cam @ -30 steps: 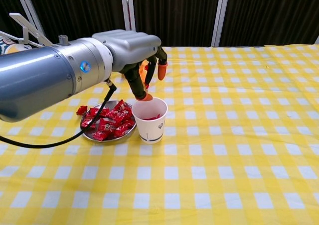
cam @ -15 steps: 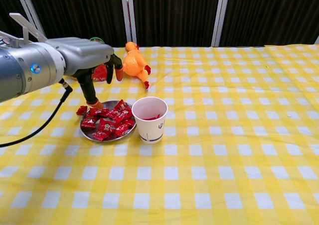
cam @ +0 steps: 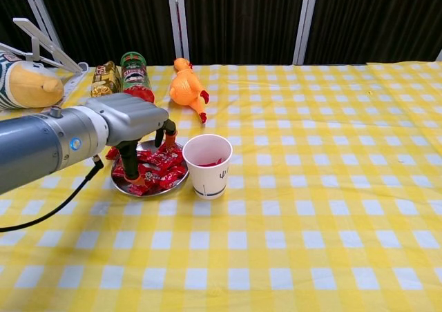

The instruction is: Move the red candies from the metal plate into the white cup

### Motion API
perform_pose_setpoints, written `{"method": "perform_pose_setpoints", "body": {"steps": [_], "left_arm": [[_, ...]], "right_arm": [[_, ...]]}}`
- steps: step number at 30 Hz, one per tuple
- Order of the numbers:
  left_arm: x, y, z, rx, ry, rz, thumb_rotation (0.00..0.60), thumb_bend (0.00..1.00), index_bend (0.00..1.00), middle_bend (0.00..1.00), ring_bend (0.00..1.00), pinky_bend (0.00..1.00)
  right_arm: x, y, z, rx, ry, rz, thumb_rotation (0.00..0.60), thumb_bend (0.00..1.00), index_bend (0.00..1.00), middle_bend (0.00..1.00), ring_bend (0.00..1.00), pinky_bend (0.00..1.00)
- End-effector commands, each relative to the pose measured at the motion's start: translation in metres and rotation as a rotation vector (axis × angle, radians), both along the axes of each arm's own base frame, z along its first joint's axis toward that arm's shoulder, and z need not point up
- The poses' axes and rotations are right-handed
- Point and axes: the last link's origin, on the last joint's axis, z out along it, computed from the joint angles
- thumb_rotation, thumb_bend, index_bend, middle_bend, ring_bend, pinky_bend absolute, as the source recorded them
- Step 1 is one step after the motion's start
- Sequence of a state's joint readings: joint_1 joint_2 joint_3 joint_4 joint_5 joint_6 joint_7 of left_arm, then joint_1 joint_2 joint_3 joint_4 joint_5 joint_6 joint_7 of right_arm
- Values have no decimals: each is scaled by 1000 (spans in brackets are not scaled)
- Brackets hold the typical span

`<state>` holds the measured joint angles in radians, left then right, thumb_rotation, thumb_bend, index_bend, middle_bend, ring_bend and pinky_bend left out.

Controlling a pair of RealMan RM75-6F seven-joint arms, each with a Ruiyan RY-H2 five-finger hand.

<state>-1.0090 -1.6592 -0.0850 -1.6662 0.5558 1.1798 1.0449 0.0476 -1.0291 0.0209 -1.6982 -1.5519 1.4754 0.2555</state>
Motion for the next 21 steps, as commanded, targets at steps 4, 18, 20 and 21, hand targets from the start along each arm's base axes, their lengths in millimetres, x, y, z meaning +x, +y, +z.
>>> {"method": "perform_pose_setpoints", "body": {"steps": [4,18,20,21], "left_arm": [[-2,-1,-13,-20,16,-5,600,191,290,291,909,949],[-16,2,-20,-21,41,26,600,211,379,381,909,949],[-19,2,-22,-25,47,31,600,245,406,412,909,949],[-20,2,-22,-25,48,32,600,260,415,424,909,949]], "right_arm": [[0,0,0,-1,-4,-2,600,386,0,0,0,0],[0,-1,0,1,-7,-8,600,385,0,0,0,0],[0,-1,0,1,-7,-9,600,386,0,0,0,0],[0,-1,0,1,-7,-9,600,386,0,0,0,0]]}}
